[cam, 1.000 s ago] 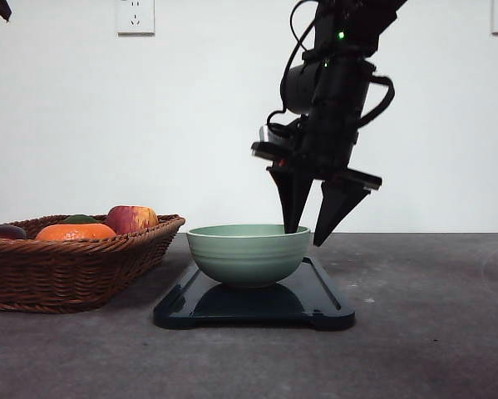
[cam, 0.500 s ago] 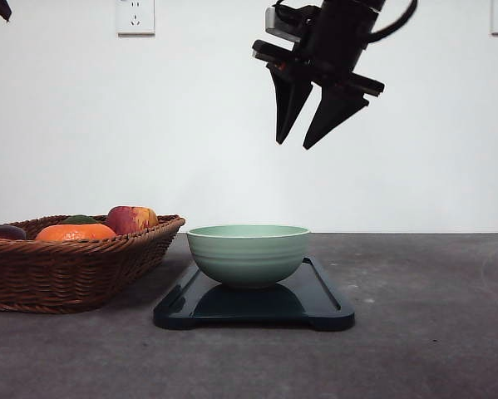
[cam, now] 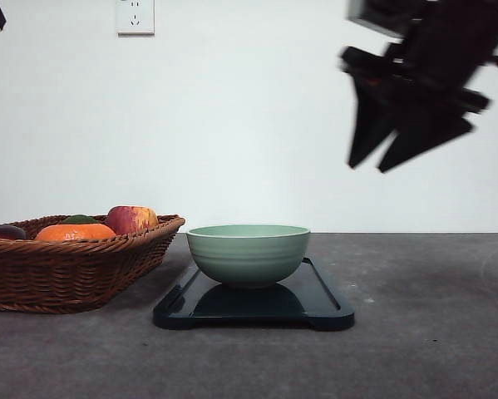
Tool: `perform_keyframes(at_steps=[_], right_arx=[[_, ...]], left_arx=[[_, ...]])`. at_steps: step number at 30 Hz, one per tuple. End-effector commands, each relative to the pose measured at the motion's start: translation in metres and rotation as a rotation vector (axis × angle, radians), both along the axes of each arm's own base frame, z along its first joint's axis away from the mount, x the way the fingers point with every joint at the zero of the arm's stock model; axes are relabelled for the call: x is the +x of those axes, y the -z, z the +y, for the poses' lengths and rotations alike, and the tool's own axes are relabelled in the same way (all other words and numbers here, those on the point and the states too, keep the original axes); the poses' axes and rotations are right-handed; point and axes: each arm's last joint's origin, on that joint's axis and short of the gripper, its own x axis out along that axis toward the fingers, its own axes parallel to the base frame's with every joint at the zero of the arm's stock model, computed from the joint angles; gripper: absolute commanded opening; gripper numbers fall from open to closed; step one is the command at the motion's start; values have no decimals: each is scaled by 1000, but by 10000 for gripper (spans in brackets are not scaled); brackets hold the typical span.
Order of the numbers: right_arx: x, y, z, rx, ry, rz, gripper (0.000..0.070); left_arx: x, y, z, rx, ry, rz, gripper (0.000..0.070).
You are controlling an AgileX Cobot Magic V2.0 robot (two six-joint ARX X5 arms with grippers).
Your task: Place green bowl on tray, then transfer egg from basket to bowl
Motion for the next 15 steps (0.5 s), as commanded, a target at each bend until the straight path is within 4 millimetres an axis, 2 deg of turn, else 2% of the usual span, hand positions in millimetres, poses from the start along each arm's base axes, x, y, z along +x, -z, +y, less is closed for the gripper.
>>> perform_keyframes(at_steps=[1, 8, 15], right_arx=[[-9, -2, -5, 12, -4, -43, 262], [-41, 0, -29, 30, 30, -79, 262], [-48, -2, -33, 36, 60, -59, 262]], left_arx=[[2, -6, -1, -1, 6, -11, 467], [13, 4, -11, 6, 56, 64, 473], [44, 13, -29, 24, 123, 203, 473]])
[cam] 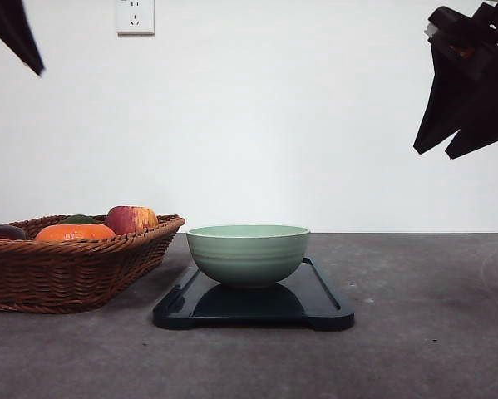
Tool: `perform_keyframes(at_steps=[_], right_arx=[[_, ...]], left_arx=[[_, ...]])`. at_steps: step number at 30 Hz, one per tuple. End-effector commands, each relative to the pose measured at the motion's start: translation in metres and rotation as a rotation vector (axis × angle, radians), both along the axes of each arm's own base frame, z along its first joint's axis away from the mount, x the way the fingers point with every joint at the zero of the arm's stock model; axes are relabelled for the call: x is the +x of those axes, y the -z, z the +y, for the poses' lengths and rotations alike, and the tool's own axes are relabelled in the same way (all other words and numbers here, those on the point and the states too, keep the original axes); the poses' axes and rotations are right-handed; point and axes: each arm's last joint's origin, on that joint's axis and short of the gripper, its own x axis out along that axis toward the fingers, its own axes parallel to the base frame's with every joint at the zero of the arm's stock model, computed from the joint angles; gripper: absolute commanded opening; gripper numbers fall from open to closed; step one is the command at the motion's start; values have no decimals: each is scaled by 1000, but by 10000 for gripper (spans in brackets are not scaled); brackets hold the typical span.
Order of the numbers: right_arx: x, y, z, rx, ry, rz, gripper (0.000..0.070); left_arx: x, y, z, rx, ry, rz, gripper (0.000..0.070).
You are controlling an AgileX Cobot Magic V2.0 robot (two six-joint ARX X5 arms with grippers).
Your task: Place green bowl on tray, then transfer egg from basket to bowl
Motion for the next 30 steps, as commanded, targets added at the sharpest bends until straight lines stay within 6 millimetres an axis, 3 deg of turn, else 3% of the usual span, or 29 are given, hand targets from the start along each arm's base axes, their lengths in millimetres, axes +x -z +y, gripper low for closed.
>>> perform_keyframes(at_steps=[1, 9, 16, 24, 30], right_arx=[[1, 0, 1, 12, 8, 5, 262], [1, 0, 1, 12, 8, 5, 262], [1, 0, 1, 13, 8, 5, 262], [1, 0, 1, 14, 8, 0, 262], [1, 0, 1, 10, 14, 0, 262]], left_arx=[[12, -5, -5, 4, 12, 20, 473], [70, 1, -25, 124, 26, 202, 473], [115, 23, -35, 192, -2, 283, 473], [145, 64, -42, 243, 4, 358, 474], [159, 79, -45, 246, 1, 330, 474]])
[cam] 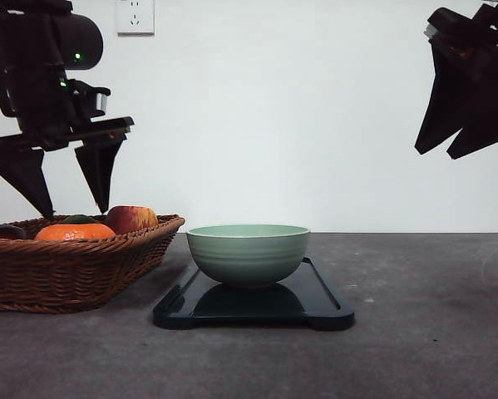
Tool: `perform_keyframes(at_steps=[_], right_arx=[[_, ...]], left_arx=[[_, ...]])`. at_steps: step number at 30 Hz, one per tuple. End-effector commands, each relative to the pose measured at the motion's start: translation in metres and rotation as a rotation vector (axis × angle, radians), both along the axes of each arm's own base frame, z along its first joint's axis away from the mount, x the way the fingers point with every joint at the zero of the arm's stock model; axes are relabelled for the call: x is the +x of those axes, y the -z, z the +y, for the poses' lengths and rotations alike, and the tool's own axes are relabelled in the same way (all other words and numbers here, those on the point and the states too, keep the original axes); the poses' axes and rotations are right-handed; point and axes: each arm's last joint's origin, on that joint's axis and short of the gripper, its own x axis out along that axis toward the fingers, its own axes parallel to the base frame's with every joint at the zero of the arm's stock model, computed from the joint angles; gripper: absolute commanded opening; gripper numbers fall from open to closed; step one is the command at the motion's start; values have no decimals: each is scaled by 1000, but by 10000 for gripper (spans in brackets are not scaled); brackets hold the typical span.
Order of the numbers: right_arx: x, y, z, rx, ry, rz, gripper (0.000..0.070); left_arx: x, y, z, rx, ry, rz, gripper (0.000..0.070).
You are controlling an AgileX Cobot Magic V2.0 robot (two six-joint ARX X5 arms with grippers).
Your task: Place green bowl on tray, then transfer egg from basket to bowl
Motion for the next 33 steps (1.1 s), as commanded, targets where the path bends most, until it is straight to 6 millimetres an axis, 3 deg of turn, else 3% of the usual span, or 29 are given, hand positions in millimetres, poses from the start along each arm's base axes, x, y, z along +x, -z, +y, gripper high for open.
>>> perform_keyframes(at_steps=[1, 11, 33], right_arx=[[1, 0, 1, 9, 4, 0, 262], [1, 0, 1, 23, 17, 8, 262], [1, -1, 1, 28, 20, 7, 262]], left_arx=[[8, 3, -3, 17, 9, -14, 474], [17, 27, -5, 43, 8, 37, 477], [24, 42, -6, 44, 4, 51, 475]])
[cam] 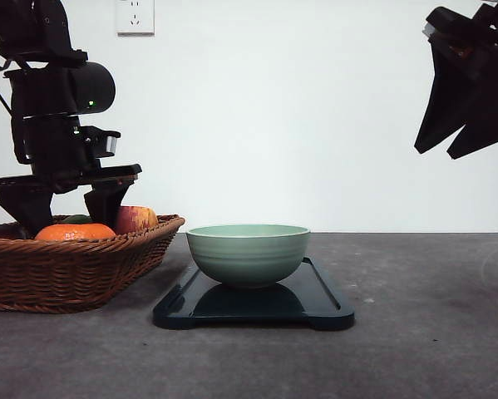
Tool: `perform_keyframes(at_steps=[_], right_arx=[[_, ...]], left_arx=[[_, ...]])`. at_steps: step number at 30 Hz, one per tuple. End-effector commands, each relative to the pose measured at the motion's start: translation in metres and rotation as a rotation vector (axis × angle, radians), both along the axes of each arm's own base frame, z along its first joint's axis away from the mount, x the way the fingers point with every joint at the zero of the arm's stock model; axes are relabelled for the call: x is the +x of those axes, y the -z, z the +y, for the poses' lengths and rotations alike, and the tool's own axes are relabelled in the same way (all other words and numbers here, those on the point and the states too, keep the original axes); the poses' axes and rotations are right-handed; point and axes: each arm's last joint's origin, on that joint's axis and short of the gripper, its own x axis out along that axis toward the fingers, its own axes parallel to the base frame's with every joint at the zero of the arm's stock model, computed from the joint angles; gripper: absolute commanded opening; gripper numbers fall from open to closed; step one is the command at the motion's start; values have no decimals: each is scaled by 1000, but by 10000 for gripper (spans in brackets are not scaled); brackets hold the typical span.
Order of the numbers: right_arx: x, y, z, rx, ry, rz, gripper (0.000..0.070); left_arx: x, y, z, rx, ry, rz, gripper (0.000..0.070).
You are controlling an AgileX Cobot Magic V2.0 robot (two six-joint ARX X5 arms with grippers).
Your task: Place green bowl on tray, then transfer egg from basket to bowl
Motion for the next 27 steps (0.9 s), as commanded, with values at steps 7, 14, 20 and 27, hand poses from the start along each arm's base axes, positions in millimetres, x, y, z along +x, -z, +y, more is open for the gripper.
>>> perform_keyframes(at_steps=[7, 14, 20, 27], right_arx=[[1, 0, 1, 13, 10, 0, 262], [1, 0, 1, 12, 10, 0, 263], [1, 0, 1, 12, 10, 0, 262], [1, 0, 1, 12, 10, 0, 262]], left_arx=[[6, 2, -3, 1, 3, -7, 347], [6, 2, -3, 1, 2, -7, 178], [5, 2, -3, 2, 2, -1, 161], [4, 2, -3, 3, 2, 6, 106]])
